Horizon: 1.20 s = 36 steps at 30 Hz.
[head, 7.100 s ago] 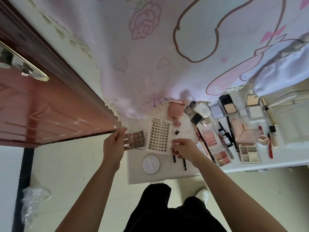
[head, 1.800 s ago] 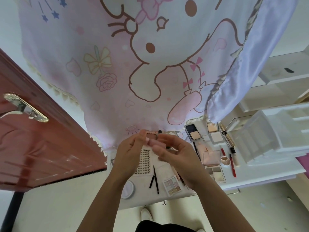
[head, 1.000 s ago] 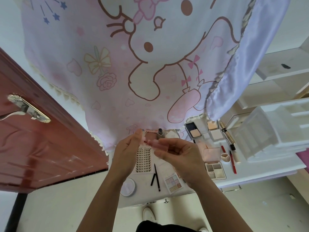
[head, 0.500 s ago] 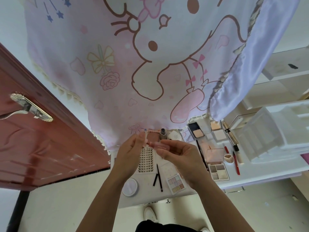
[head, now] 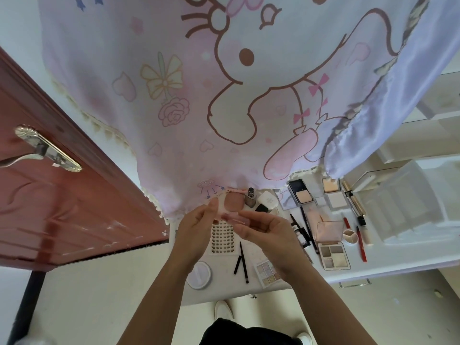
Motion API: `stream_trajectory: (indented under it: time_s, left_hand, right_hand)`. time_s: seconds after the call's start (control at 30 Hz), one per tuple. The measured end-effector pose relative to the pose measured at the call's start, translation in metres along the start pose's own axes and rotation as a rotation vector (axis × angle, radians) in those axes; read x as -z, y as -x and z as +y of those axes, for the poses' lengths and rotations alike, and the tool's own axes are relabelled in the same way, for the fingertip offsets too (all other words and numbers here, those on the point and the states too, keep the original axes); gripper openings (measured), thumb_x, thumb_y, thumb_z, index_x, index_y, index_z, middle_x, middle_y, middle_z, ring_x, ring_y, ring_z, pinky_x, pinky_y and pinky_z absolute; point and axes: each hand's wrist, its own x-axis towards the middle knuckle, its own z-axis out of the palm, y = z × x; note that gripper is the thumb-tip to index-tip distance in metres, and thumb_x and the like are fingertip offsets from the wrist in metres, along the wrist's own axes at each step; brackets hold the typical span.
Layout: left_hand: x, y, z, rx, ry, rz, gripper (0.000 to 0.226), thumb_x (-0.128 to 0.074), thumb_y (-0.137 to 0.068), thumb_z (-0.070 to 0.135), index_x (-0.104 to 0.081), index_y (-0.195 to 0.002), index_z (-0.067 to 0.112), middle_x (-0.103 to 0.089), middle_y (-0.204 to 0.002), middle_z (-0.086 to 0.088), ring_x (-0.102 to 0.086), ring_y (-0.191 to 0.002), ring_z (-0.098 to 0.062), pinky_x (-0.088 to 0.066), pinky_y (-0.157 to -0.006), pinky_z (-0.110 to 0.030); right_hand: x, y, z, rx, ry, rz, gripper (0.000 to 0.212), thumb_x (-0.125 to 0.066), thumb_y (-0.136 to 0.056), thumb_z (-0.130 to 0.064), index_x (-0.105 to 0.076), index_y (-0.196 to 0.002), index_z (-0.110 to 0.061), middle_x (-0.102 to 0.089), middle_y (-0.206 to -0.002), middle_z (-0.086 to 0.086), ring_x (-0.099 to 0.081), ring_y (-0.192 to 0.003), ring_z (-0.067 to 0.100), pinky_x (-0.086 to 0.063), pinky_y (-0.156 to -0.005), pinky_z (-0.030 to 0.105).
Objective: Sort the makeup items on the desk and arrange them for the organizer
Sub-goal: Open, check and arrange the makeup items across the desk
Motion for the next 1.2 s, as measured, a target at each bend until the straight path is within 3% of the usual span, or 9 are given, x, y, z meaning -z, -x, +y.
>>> stream_trajectory:
  time_s: [0.13,0.27,0.37,0.47,0.57,0.77,0.93,1.1,1.2]
  left_hand:
    - [0.006,-0.009,-0.013,0.04,0.027,0.023,0.056,-0.054,-0.09,0.061,-0.067,-0.086,0.007,-0.057,-0.068,0.004,-0.055,-0.067,-0.006,-0.047,-0.074,-0.028]
    - [0.012,-0.017,-0.026,0.092,0.063,-0.031,0.051,-0.057,-0.087,0.064,-0.071,-0.078,0.016,-0.043,-0.056,0.014,-0.041,-0.06,-0.009,-0.042,-0.073,-0.027]
    - [0.016,-0.024,-0.037,0.156,0.123,-0.068,0.041,-0.056,-0.091,0.058,-0.073,-0.071,0.027,-0.056,-0.065,0.014,-0.045,-0.066,-0.011,-0.037,-0.064,-0.024]
    - [0.018,-0.031,-0.053,0.264,0.217,-0.133,0.041,-0.066,-0.084,0.056,-0.077,-0.096,0.018,-0.064,-0.085,0.004,-0.048,-0.075,-0.012,-0.038,-0.064,-0.027]
    - [0.018,-0.04,-0.071,0.326,0.245,-0.191,0.034,-0.073,-0.084,0.042,-0.076,-0.105,0.016,-0.065,-0.092,0.004,-0.046,-0.082,-0.014,-0.037,-0.063,-0.026]
    - [0.017,-0.064,-0.102,0.378,0.251,-0.244,0.004,-0.078,-0.084,0.026,-0.078,-0.087,0.023,-0.066,-0.084,0.006,-0.047,-0.081,-0.014,-0.036,-0.063,-0.026]
    - [0.014,-0.076,-0.125,0.372,0.301,-0.272,0.029,-0.078,-0.081,0.012,-0.071,-0.109,0.007,-0.073,-0.094,-0.004,-0.06,-0.077,-0.011,-0.041,-0.065,-0.027]
    - [0.012,-0.096,-0.139,0.231,0.173,-0.125,0.024,-0.074,-0.086,0.011,-0.066,-0.105,-0.001,-0.076,-0.098,-0.013,-0.071,-0.091,-0.02,-0.049,-0.074,-0.032]
    - [0.011,-0.127,-0.145,0.161,0.081,0.029,0.021,-0.078,-0.081,0.017,-0.065,-0.095,0.007,-0.077,-0.09,-0.007,-0.066,-0.069,-0.017,-0.049,-0.063,-0.032]
  right_hand:
    - [-0.005,-0.005,0.008,0.002,0.156,0.043,0.037,-0.085,-0.077,-0.014,-0.072,-0.112,-0.013,-0.078,-0.097,0.0,-0.074,-0.094,0.015,-0.057,-0.081,0.023]
    - [-0.007,-0.016,0.019,0.024,0.369,0.017,0.037,-0.086,-0.077,-0.023,-0.073,-0.111,-0.021,-0.077,-0.096,-0.006,-0.074,-0.089,0.01,-0.059,-0.085,0.031]
    - [-0.009,-0.024,0.029,0.037,0.398,0.028,0.039,-0.088,-0.074,-0.022,-0.074,-0.11,-0.021,-0.077,-0.093,-0.003,-0.073,-0.087,0.012,-0.06,-0.086,0.032]
    - [-0.011,-0.034,0.043,-0.006,0.345,0.101,0.043,-0.089,-0.072,-0.025,-0.072,-0.111,-0.018,-0.076,-0.091,-0.001,-0.073,-0.085,0.012,-0.06,-0.086,0.033]
    - [-0.015,-0.045,0.061,-0.045,0.371,0.12,0.048,-0.09,-0.071,-0.028,-0.07,-0.114,-0.019,-0.076,-0.09,-0.002,-0.073,-0.085,0.012,-0.06,-0.086,0.036]
    - [-0.015,-0.062,0.09,-0.103,0.422,0.105,0.052,-0.088,-0.073,-0.022,-0.068,-0.12,-0.016,-0.075,-0.098,-0.003,-0.072,-0.091,0.009,-0.058,-0.09,0.032]
    - [-0.016,-0.074,0.111,-0.133,0.399,0.116,0.055,-0.088,-0.074,-0.015,-0.065,-0.124,-0.012,-0.075,-0.098,-0.001,-0.073,-0.089,0.009,-0.059,-0.089,0.029]
    - [-0.013,-0.091,0.14,-0.104,0.565,0.102,0.063,-0.085,-0.077,-0.023,-0.057,-0.134,-0.021,-0.067,-0.116,-0.007,-0.066,-0.1,0.003,-0.058,-0.089,0.028]
    - [-0.006,-0.1,0.156,-0.027,0.798,0.07,0.057,-0.074,-0.088,-0.024,-0.051,-0.14,-0.021,-0.057,-0.127,-0.003,-0.059,-0.111,0.008,-0.054,-0.096,0.029]
